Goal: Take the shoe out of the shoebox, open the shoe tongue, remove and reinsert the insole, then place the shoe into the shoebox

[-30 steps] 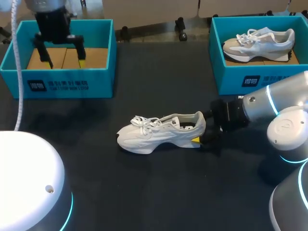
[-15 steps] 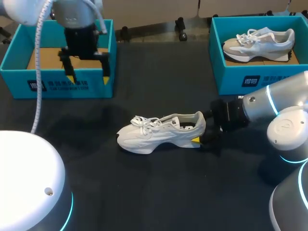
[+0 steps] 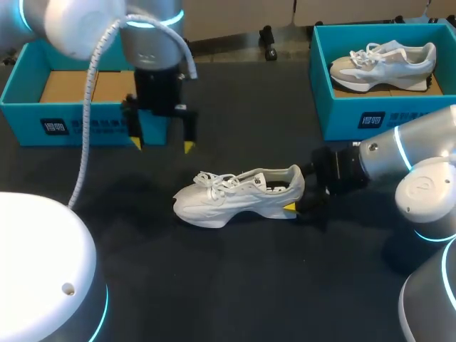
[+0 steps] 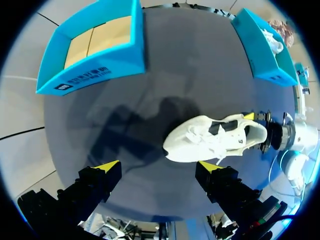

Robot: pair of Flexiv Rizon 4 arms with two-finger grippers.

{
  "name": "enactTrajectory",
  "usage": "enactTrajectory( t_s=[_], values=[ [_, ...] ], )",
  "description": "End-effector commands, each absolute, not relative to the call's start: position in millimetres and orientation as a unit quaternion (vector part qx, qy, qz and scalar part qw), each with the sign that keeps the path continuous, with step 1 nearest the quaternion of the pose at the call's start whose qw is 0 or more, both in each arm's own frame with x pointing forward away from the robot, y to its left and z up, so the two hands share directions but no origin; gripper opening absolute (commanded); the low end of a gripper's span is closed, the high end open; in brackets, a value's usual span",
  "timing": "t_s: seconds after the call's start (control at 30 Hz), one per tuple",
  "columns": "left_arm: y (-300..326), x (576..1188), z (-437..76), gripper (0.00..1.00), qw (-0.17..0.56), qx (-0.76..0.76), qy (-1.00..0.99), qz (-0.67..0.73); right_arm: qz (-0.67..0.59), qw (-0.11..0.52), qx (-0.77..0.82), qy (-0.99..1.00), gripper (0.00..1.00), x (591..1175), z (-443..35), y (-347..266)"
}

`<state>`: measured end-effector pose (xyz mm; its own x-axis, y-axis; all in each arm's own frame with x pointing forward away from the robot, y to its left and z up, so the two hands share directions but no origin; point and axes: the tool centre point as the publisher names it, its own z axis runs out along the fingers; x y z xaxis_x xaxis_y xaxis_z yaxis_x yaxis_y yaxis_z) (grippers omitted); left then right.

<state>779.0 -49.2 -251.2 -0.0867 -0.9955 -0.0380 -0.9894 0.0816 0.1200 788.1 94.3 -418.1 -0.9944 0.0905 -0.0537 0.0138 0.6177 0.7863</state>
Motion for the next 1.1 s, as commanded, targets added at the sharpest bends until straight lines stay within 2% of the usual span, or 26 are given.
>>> enactTrajectory(
  t_s=[0.03, 1.1],
  values=[
    [-63, 773, -259, 1.0, 0.022, 0.674, -0.736, -0.062, 0.434, 0.045, 0.03, 0.899, 0.0, 790, -422, 99],
    [-177, 751, -292, 1.0, 0.033, 0.665, -0.745, -0.044, 0.434, 0.045, 0.03, 0.899, 0.0, 790, -422, 99]
  ],
)
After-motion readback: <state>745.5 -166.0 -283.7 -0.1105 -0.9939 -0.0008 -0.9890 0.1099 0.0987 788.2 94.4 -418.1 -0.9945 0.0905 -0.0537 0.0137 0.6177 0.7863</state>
